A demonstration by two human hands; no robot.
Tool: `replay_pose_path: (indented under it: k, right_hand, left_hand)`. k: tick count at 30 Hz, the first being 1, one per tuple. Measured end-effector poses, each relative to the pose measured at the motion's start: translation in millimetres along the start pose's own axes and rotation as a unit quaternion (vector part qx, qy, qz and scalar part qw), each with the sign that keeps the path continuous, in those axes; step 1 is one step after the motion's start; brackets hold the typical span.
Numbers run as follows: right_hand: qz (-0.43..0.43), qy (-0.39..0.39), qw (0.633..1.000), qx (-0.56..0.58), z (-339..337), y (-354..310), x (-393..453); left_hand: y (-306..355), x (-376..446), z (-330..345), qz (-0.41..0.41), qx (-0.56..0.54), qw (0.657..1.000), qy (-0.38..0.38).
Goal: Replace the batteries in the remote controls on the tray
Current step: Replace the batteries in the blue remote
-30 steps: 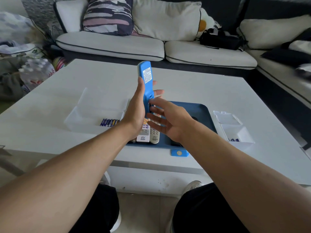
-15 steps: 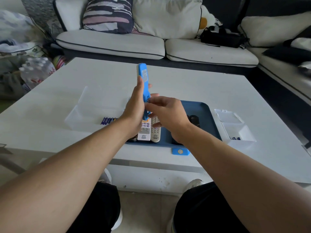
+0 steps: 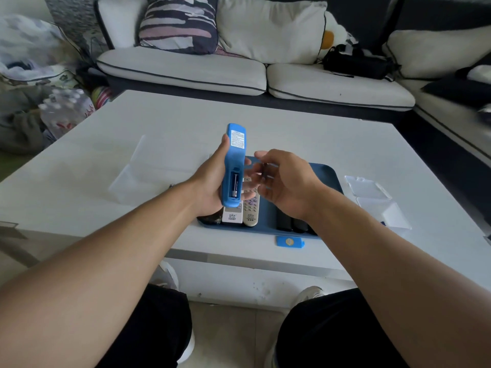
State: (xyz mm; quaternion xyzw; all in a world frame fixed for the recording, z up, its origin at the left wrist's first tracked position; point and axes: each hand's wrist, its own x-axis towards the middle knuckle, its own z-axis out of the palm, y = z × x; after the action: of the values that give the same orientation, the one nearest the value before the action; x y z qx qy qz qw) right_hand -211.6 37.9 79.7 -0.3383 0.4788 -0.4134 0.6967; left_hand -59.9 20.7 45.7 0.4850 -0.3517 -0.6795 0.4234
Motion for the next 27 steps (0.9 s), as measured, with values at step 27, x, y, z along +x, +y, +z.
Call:
replay_pose_path:
  k: [27]
  right_hand:
    - [-0.363,0.012,0.539,-0.760,7.3,22.1,0.0]
  left_hand:
    - [-5.5,3.3,-4.4,-0.050,-0.006,0.997,0.051]
